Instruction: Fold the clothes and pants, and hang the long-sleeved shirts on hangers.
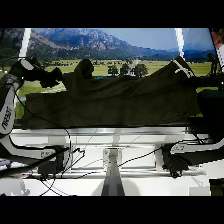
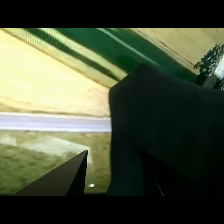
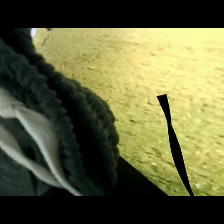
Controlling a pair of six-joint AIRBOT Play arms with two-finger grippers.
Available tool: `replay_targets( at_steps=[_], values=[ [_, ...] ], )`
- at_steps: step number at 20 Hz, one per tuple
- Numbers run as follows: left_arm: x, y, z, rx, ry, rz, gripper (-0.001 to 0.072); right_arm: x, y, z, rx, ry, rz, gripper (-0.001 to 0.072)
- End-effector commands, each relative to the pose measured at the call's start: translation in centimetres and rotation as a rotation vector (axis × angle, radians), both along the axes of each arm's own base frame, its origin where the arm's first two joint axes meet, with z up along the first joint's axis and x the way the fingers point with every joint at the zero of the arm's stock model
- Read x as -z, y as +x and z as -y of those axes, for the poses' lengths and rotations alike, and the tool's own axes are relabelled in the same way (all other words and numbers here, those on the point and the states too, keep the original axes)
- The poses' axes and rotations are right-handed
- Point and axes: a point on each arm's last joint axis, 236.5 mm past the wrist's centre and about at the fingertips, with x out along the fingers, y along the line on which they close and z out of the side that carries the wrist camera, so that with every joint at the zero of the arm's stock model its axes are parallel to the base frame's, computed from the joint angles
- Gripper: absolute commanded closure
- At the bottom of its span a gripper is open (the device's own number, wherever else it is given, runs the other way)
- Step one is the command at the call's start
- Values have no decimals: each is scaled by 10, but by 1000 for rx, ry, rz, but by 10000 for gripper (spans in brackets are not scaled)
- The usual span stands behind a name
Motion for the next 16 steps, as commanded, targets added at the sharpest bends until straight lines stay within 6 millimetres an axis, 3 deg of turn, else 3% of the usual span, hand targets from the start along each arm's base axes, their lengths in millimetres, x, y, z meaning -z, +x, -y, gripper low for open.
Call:
replay_targets(
  at_steps=[1,2,3,4,7,10,12,14,16],
  values=[
    [16,14,14,7,10,34,340,0,1,1,5,-5,5,661],
    [18,17,15,2,12,46,406,0,1,1,4,-5,4,661],
    [17,21,14,-5,14,62,609,0,1,1,3,-4,4,661],
    [13,26,13,-5,20,81,684,0,1,1,3,-4,4,661],
    [-21,47,-3,44,69,191,685,-1,2,1,5,-4,5,661],
    [-106,76,-23,10,102,379,685,-4,3,3,27,-4,9,661],
    [-184,83,-36,17,154,543,686,-8,8,7,79,-5,10,661],
    [-252,72,-46,4,208,673,686,-16,13,8,106,2,34,661],
    [-301,49,-57,17,318,760,686,-26,22,10,135,0,77,661]
  ],
)
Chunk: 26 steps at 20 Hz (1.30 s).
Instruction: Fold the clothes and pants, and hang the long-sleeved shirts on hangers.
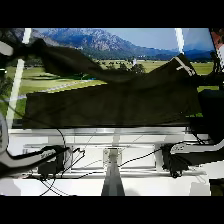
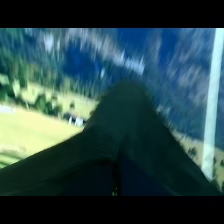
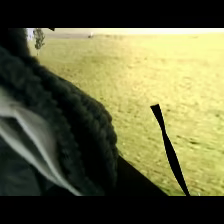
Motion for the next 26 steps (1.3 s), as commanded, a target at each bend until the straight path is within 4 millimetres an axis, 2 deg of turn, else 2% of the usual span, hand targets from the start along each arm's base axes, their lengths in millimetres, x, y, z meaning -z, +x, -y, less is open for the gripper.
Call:
replay_targets(
  at_steps=[1,3,4,6,7,9,10,12,13,16,18,20,21,23,26],
  values=[
    [-99,-35,-21,-23,177,185,686,-17,15,6,69,-6,65,661],
    [-132,-62,-24,-30,247,229,686,-25,22,9,93,-14,99,661],
    [-142,-76,-24,-30,267,234,686,-27,23,10,95,-18,105,661],
    [-150,-105,-26,-27,318,199,686,-28,22,10,93,-20,104,661],
    [-147,-120,-26,-23,335,160,687,-28,22,10,93,-20,104,661],
    [-129,-148,-33,-19,375,33,687,-28,22,10,93,-22,105,661],
    [-115,-156,-33,-15,362,-34,688,-28,22,11,95,-23,107,661],
    [-72,-164,-27,7,300,-216,687,-28,24,13,101,-29,112,661],
    [-48,-162,-25,39,294,-305,687,-28,24,13,101,-30,111,661],
    [19,-122,-15,246,350,-421,687,-27,23,13,95,-37,109,661],
    [62,-78,-7,287,328,-405,687,-24,22,17,91,-62,104,661],
    [92,-28,10,264,229,-308,687,-22,23,23,101,-88,109,661],
    [100,-4,17,237,180,-246,686,-22,25,26,110,-98,116,661],
    [104,31,20,188,174,-135,686,-23,27,30,121,-109,124,661],
    [99,59,12,219,359,-11,686,-23,29,31,126,-113,128,661]
  ],
)
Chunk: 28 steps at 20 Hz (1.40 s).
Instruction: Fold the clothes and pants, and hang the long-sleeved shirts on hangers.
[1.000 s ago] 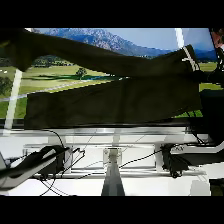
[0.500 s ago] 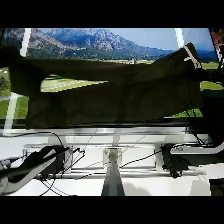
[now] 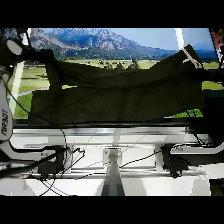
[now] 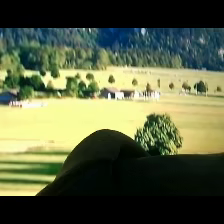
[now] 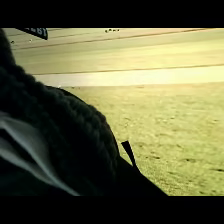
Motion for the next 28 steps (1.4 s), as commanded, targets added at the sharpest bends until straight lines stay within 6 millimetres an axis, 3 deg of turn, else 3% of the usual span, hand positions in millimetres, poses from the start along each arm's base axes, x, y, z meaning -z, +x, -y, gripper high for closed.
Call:
replay_targets(
  at_steps=[1,2,3,4,5,6,7,9,11,13,14,16,19,23,25,28],
  values=[
    [-4,45,-9,32,145,192,686,0,2,4,9,-16,8,661],
    [-6,49,-13,37,181,213,685,0,2,4,9,-15,7,661],
    [-11,52,-16,33,194,237,635,-1,2,4,9,-15,8,661],
    [-14,54,-18,25,193,251,461,-1,2,4,9,-15,7,661],
    [-16,54,-18,11,180,252,162,-1,2,4,9,-15,7,661],
    [-16,52,-21,-33,136,241,160,-1,2,4,8,-15,7,661],
    [-12,47,-26,-86,81,210,204,0,2,4,8,-14,7,661],
    [3,29,-34,-121,39,105,201,0,1,3,6,-12,5,661],
    [28,-6,-36,-106,19,-80,201,0,2,3,6,-13,6,661],
    [55,-55,-28,-63,0,-317,201,0,2,3,8,-14,6,661],
    [64,-79,-27,-23,18,-418,201,0,2,3,7,-14,6,661],
    [70,-105,-25,77,60,-522,200,0,2,3,7,-13,6,661],
    [72,-121,-16,257,115,-566,191,0,1,3,6,-12,5,661],
    [74,-139,3,658,257,-581,192,0,1,3,6,-12,5,661],
    [76,-141,-6,766,387,-598,197,0,1,3,6,-12,5,661],
    [73,-140,-35,858,604,-658,204,0,1,3,6,-12,5,661]
  ],
)
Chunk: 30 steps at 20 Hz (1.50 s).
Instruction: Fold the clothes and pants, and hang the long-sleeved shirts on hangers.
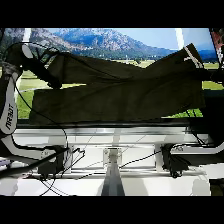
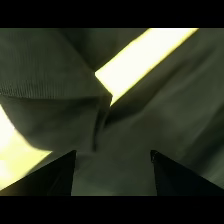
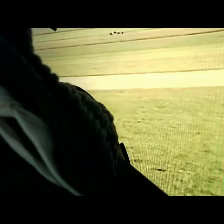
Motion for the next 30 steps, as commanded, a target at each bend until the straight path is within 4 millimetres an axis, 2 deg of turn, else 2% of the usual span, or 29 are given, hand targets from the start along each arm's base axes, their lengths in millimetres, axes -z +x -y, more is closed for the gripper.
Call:
replay_targets(
  at_steps=[1,4,8,10,17,18,19,20,21,27,29,30],
  values=[
    [-4,-5,-30,232,188,-46,204,-1,0,0,0,0,1,661],
    [-4,-7,-41,309,190,-58,204,-1,0,0,0,0,1,661],
    [1,3,-36,388,156,-24,205,-1,0,0,1,1,1,661],
    [10,10,-36,394,158,-11,224,-1,0,-1,0,5,-2,661],
    [50,11,-32,409,135,-75,232,-1,-1,-2,0,9,-4,661],
    [54,13,-32,410,136,-71,320,-1,-1,-2,1,9,-5,661],
    [55,16,-32,399,138,-57,510,-1,-1,-2,1,9,-5,661],
    [55,23,-32,382,143,-30,631,-1,-1,-2,1,9,-4,661],
    [55,29,-32,361,147,-3,684,-1,-1,-2,1,9,-4,661],
    [47,44,-18,219,80,90,686,0,-2,-4,-5,16,-10,661],
    [29,65,-10,107,25,207,687,0,-2,-4,-7,18,-11,661],
    [10,81,1,37,-45,300,687,-1,-2,-5,-7,20,-10,661]
  ],
)
